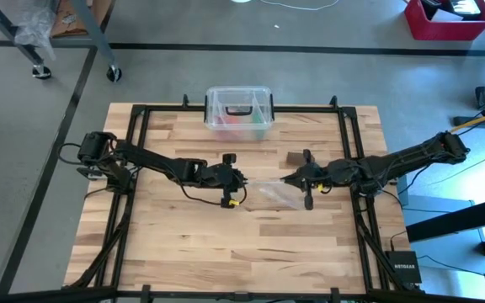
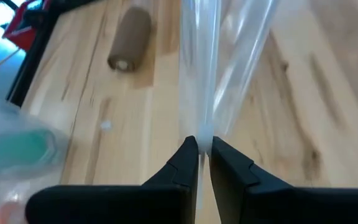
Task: Roll bandage
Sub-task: Open the transparent zip bag
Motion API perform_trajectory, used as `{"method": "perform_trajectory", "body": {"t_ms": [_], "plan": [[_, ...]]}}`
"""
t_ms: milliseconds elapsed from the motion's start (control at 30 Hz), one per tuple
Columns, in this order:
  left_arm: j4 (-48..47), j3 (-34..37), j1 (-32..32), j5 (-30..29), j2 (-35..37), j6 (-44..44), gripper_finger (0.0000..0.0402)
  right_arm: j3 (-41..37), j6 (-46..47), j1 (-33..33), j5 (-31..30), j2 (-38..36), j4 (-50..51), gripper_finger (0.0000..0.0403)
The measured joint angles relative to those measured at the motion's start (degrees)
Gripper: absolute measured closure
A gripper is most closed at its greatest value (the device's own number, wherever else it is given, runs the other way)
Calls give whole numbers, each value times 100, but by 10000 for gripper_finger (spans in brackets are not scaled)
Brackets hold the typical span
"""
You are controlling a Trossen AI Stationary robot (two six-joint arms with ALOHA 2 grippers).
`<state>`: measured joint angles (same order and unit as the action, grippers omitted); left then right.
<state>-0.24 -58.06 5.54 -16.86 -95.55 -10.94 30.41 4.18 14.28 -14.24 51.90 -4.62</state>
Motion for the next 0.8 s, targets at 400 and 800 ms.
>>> {"method": "perform_trajectory", "body": {"t_ms": [400,800], "plan": [[-381,4,79,-44,-2,-164,374,0,16,0,15,-6,61,401],[-745,-62,242,-414,197,105,275,8,68,0,17,-6,145,401]]}}
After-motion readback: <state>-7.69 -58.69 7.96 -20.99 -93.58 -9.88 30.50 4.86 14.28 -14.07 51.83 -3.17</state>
